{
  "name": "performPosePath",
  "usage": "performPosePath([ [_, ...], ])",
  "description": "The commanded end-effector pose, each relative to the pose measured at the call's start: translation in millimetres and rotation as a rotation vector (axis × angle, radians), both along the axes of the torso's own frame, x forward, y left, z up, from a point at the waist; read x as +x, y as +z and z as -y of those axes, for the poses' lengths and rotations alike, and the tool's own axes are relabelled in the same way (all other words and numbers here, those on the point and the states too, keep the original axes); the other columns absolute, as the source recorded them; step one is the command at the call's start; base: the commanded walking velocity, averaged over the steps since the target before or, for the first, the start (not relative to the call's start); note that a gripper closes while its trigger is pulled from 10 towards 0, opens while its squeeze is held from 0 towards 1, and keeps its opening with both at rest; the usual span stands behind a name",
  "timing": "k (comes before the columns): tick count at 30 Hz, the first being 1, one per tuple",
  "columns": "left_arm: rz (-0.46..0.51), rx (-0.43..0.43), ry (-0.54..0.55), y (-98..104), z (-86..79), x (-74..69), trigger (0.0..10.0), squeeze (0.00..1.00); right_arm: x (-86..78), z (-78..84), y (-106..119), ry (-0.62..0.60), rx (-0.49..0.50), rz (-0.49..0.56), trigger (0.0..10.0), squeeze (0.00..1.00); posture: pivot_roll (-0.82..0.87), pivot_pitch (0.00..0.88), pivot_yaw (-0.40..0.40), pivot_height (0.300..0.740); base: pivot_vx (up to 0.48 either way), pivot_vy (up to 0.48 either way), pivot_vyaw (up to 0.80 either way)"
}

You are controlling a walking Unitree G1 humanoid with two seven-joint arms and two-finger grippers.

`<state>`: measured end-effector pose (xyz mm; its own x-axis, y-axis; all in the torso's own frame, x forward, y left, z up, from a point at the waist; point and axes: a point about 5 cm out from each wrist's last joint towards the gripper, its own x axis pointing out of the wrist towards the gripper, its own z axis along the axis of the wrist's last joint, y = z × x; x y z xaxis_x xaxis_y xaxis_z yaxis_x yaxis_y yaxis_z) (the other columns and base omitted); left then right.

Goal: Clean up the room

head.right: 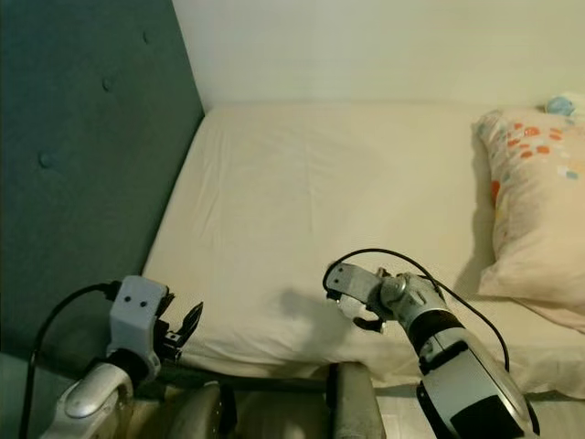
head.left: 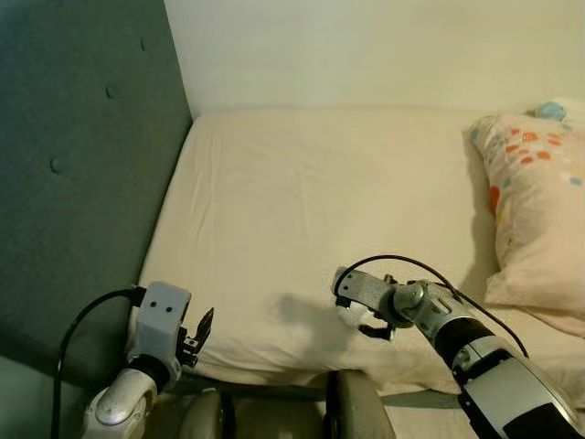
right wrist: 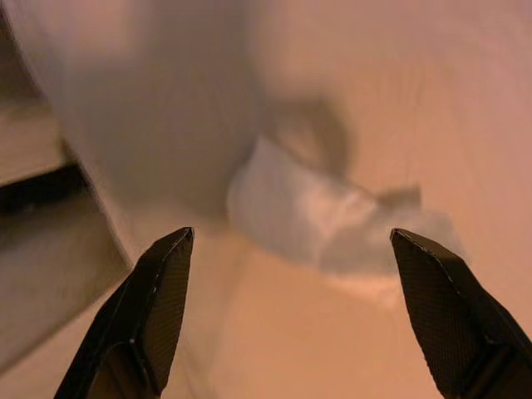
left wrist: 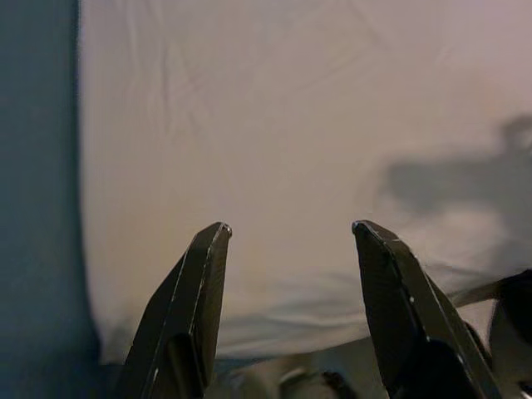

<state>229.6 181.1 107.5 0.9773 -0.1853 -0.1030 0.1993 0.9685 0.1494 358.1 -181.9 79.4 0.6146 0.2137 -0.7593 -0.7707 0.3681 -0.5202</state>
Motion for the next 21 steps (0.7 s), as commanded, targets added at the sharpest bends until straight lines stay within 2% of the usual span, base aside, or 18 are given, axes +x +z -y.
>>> performPosePath([
  [1,-0.003,0.004,0.015,3,-6.0,-6.9,10.0,0.0,-3.3,-1.7,-7,0.014,-0.007,0.02,10.0,1.0,0.05,0.328,-0.002,0.62,0.0,0.0,0.0],
  [5,0.041,0.002,0.018,13,-7.7,-13.4,10.0,0.0,-1.6,-4.4,-6,0.057,-0.049,0.083,10.0,1.0,0.07,0.346,0.001,0.62,0.0,0.0,0.0],
  [6,0.052,-0.014,-0.009,17,-4.3,-16.3,10.0,0.0,-1.7,-5.1,-7,0.064,-0.054,0.096,10.0,0.52,0.09,0.354,0.005,0.62,0.0,0.0,0.0],
  [8,0.058,-0.026,-0.03,21,-1.6,-18.4,10.0,0.0,-1.8,-5.5,-7,0.068,-0.055,0.105,10.0,0.52,0.09,0.354,0.005,0.62,0.0,0.0,0.0],
  [9,0.055,-0.034,-0.124,25,8.6,-23.5,10.0,0.0,-2.9,-5.0,-10,0.063,-0.059,0.111,10.0,0.0,0.11,0.363,0.008,0.62,0.0,0.0,0.0],
  [10,0.051,-0.038,-0.192,28,15.7,-27.5,10.0,0.0,-3.7,-4.6,-11,0.059,-0.063,0.116,10.0,0.0,0.11,0.363,0.008,0.62,0.0,0.0,0.0],
  [11,0.03,-0.027,-0.311,29,27.3,-37.2,10.0,0.0,-6.4,-3.2,-15,0.058,-0.079,0.112,10.0,0.0,0.12,0.374,0.01,0.62,0.0,0.0,0.0],
  [14,0.023,-0.022,-0.335,29,29.3,-40.1,10.0,0.0,-7.3,-2.6,-17,0.06,-0.086,0.108,10.0,0.0,0.12,0.374,0.01,0.62,0.0,0.0,0.0],
  [15,-0.01,-0.036,-0.399,27,34.7,-49.2,10.0,0.0,-9.0,-1.2,-19,0.064,-0.105,0.106,10.0,0.0,0.14,0.389,0.02,0.62,0.0,0.0,0.0],
  [21,-0.03,-0.033,-0.466,31,42.7,-55.9,10.0,0.0,-10.5,1.9,-22,0.06,-0.129,0.107,10.0,0.0,0.15,0.395,0.031,0.62,0.0,0.0,0.0],
])
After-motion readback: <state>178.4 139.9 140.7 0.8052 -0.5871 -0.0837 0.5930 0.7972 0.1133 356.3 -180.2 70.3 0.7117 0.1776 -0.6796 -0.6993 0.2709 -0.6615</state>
